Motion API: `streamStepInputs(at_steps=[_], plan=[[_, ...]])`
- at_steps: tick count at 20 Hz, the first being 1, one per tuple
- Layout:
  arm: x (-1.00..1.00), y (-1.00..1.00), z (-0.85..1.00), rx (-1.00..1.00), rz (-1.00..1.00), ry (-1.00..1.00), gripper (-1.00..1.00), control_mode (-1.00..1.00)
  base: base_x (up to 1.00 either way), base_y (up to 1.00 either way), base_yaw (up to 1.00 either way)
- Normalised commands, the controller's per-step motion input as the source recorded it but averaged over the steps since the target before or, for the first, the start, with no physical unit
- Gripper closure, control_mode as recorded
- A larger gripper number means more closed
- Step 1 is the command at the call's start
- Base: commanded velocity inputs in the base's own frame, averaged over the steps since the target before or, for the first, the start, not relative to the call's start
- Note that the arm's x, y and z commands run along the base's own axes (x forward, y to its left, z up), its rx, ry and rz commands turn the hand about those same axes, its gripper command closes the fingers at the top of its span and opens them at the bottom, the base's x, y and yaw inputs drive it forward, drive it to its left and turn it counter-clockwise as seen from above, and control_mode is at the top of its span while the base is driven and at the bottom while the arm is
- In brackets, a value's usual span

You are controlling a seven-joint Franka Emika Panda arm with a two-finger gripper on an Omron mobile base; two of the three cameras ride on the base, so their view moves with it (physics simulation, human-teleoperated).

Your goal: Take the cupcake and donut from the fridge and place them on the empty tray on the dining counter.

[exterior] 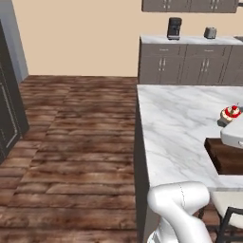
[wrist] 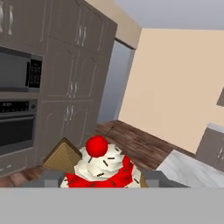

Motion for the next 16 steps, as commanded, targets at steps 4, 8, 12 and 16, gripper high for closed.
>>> streamStepInputs(at_steps=[4,8,12,16], plan=[[0.00,0.00,0.00,0.00,0.00,0.00,1.00,1.00,0.31,-0.06,0.33],[0.00,0.00,0.00,0.00,0.00,0.00,1.00,1.00,0.07,0.00,0.17],[0.00,0.00,0.00,0.00,0.02,0.00,1.00,-1.00,0.00,0.00,0.03],[0.02,-0.16,0.00,0.00,-0.04,0.00,1.00,-1.00,0.00,0.00,0.00]])
